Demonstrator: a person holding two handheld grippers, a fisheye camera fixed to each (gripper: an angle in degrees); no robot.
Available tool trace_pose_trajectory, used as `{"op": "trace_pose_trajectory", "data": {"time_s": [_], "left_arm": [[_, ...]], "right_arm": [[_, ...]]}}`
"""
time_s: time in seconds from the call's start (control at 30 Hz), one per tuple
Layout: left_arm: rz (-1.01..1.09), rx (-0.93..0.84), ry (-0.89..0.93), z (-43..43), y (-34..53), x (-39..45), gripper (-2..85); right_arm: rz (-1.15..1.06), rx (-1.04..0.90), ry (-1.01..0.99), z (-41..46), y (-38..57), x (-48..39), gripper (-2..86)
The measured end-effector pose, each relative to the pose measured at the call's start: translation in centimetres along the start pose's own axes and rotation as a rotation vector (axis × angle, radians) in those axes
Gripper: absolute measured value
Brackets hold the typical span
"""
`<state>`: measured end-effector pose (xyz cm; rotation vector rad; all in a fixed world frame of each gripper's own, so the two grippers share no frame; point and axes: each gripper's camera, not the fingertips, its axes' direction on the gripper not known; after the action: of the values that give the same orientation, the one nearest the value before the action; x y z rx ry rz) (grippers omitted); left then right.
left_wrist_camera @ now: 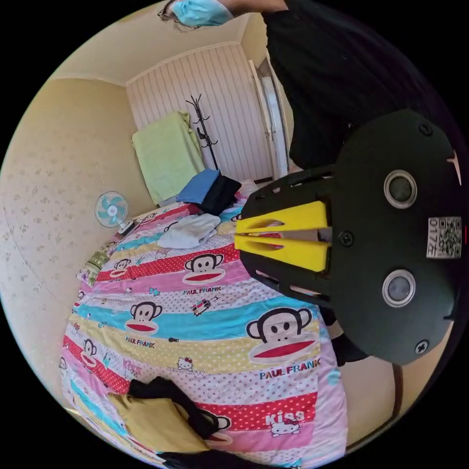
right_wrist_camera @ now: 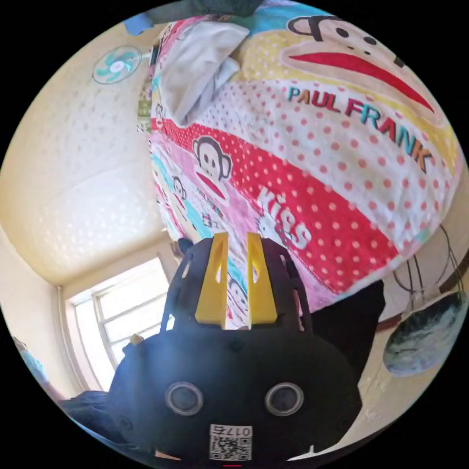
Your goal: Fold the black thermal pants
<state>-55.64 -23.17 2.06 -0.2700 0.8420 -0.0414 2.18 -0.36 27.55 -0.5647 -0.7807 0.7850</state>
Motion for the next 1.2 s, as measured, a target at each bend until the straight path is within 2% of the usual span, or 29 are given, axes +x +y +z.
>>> {"op": "trace_pose_trajectory", "data": {"time_s": [0.13,0.2,0.33,0.47,0.53,0.63,0.73,0.87,0.93,1.07,1.2], "left_arm": [[0.015,0.055,-0.196,-7.0,1.2,-1.4,-0.8],[0.030,0.015,-0.198,-10.4,2.4,-3.7,-0.8],[-0.068,0.045,-0.205,-16.1,4.5,-9.0,-0.6],[-0.092,0.091,-0.370,-22.8,4.6,-15.6,-0.5],[-0.108,0.117,-0.424,-25.3,4.0,-19.0,-0.4],[-0.166,0.098,-0.378,-28.2,2.6,-26.1,0.7],[-0.281,0.152,-0.317,-31.2,2.1,-33.5,5.5],[-0.465,0.114,-0.176,-32.6,0.8,-45.3,14.9],[-0.542,0.115,-0.131,-32.5,0.3,-50.1,16.9],[-0.728,0.190,0.143,-31.1,-0.8,-58.2,15.9],[-0.802,0.217,0.183,-29.9,-1.6,-59.7,7.3]], "right_arm": [[-0.272,-0.155,0.222,3.1,7.4,-8.1,1.1],[-0.367,-0.194,0.329,4.5,8.5,-12.8,0.7],[-0.776,-0.193,0.556,8.0,10.8,-27.3,0.4],[-0.978,-0.016,0.667,9.9,15.4,-40.0,0.3],[-0.989,0.245,0.675,9.9,20.1,-47.3,0.3],[-1.033,0.536,0.593,9.8,27.3,-54.6,0.3],[-1.166,0.677,0.533,9.9,33.9,-60.3,0.4],[-1.242,0.599,0.574,10.1,38.8,-65.7,0.4],[-1.215,0.638,0.612,8.9,41.9,-68.0,0.5],[-1.218,0.734,0.639,5.6,45.8,-70.2,0.8],[-1.310,0.805,0.512,1.2,48.5,-71.8,1.8]]}}
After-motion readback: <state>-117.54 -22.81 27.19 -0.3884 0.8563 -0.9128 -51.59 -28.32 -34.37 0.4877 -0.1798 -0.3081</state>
